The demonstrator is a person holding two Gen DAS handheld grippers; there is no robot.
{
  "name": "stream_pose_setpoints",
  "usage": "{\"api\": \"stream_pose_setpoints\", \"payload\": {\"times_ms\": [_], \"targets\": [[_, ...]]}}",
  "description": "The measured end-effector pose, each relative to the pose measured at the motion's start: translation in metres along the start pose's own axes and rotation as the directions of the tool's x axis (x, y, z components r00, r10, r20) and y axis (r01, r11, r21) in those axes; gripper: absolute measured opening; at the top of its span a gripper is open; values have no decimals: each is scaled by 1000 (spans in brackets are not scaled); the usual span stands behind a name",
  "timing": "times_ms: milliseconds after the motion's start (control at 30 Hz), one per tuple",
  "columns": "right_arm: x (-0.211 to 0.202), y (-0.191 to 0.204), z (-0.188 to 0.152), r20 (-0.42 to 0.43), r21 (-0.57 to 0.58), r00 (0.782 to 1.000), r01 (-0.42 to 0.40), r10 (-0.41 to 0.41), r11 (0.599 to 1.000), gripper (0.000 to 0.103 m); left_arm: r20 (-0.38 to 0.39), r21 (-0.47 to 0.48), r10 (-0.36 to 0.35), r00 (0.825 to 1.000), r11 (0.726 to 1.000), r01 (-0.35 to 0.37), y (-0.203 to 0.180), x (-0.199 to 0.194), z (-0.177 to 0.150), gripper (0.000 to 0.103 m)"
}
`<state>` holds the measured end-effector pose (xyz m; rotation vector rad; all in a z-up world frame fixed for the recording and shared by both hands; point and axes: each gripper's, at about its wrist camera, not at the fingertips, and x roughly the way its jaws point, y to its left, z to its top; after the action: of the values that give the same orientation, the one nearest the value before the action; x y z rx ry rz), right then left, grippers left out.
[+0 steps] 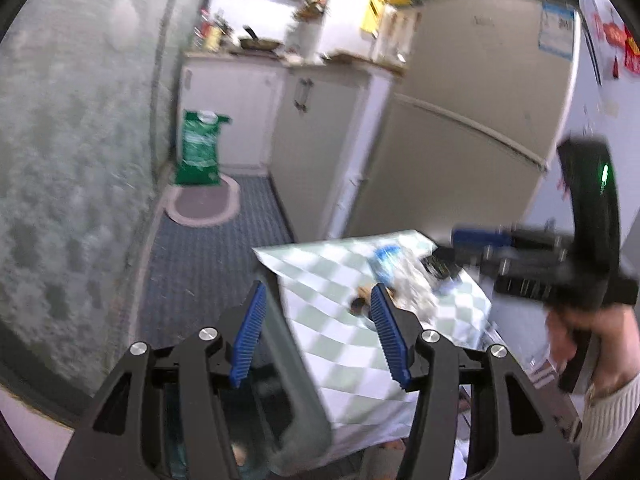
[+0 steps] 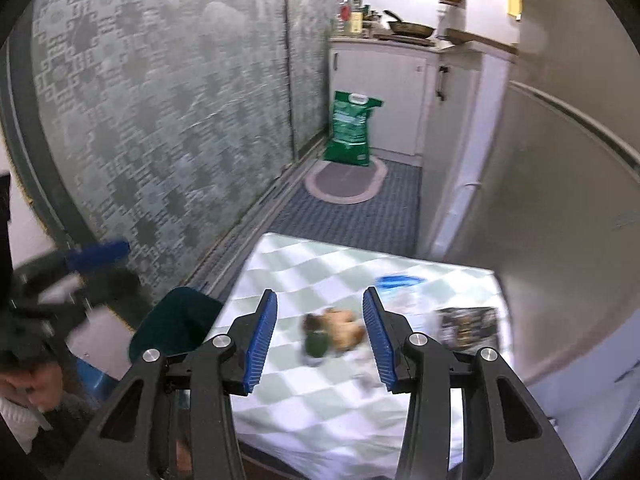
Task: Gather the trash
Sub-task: 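Move both tools back to the table toward the green fruit and tissue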
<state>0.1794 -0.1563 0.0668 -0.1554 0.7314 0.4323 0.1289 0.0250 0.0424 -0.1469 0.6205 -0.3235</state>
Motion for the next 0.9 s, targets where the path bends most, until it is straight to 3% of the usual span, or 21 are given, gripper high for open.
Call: {"api": "stream_pose_setpoints", "payload": {"times_ms": [200,267,400,900], "targets": [[-2,-43,-26,30,131,999,-44,40,990,45,-80,2,-31,996,1000,31,-23,48,-10,52],[3,-53,-36,20,147,999,-53,50,988,44,-109,10,-36,993,999,37,-33,65,-13,45],[5,-65,-47,12,161,998,-60,59,985,35,-140,26,-37,989,999,41,-49,89,-18,43],[9,-87,-71,-4,194,995,-101,104,976,35,-169,-5,-7,986,1000,6,-66,133,-19,37]]}}
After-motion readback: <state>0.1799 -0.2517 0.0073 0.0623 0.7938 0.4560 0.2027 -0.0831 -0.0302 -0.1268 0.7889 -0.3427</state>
